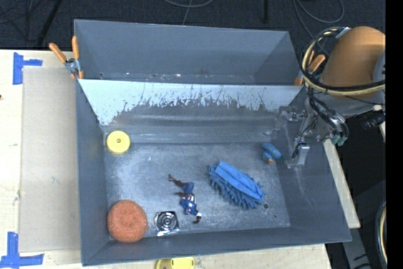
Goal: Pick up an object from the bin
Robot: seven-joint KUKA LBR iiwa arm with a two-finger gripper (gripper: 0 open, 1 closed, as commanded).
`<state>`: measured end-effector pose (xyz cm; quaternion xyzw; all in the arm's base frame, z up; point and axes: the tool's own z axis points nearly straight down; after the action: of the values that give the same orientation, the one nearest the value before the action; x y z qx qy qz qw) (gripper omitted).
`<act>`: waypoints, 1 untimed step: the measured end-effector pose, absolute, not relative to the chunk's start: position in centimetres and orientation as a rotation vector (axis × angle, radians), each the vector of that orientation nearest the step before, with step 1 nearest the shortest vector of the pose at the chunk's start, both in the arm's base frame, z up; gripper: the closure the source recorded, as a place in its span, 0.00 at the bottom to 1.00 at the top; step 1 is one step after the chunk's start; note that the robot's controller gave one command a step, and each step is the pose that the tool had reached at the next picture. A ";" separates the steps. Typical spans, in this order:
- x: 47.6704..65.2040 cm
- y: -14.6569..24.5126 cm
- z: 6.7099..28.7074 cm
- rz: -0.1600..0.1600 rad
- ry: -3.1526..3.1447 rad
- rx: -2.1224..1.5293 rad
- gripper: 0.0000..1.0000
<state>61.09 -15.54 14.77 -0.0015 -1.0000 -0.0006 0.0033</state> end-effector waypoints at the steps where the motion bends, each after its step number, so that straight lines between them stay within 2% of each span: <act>1: 61.2 -15.5 15.3 0.000 -3.142 0.002 0.00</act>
Offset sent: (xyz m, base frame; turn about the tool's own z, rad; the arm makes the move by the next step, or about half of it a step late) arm -0.0654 0.0750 -0.0777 0.0144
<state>61.24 -15.46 15.27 0.0005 -1.0000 0.0000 -0.0001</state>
